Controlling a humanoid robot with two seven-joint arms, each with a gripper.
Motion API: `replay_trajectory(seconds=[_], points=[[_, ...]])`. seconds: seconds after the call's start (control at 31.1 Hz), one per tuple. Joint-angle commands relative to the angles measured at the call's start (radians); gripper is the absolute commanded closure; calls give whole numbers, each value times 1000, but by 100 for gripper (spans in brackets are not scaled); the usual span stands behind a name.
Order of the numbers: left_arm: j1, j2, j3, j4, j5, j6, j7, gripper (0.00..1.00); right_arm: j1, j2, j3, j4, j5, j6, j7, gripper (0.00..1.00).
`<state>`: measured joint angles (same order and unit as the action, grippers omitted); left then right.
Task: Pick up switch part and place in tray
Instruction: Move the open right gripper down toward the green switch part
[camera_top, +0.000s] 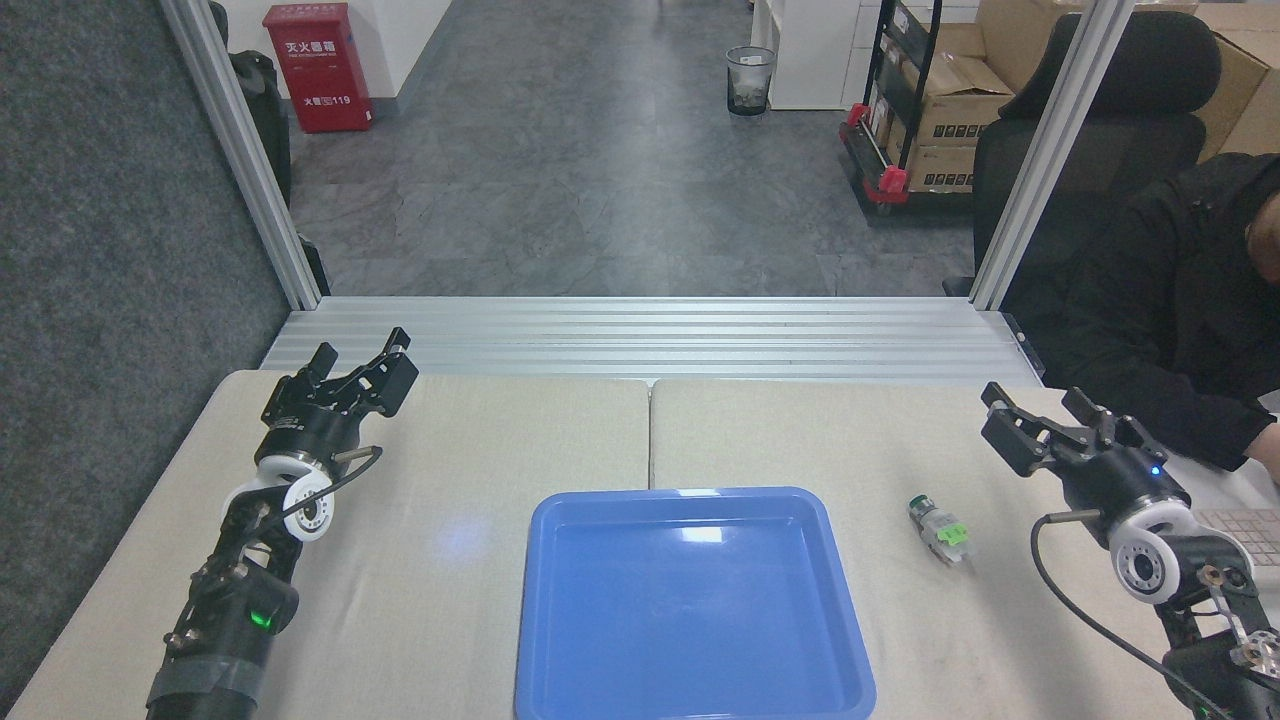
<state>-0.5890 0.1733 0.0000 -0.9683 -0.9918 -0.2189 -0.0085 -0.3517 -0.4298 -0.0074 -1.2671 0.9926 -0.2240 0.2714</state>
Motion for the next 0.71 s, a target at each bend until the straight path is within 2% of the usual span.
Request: replay_trajectory(seconds=[0.0, 0.22, 0.45, 0.67], points=[[0, 0, -23, 0, 1, 0, 1, 0, 10, 16, 139, 84, 161, 8, -3, 2], [0, 0, -23, -1, 1, 0, -1, 0, 25, 34, 216, 103, 172, 58, -3, 2], [0, 0, -23, -1, 1, 0, -1, 0, 27, 28, 205, 103, 166, 54, -21, 1], [0, 0, -23, -1, 1, 0, -1, 0, 82, 28, 199, 135, 169, 61, -60, 2]])
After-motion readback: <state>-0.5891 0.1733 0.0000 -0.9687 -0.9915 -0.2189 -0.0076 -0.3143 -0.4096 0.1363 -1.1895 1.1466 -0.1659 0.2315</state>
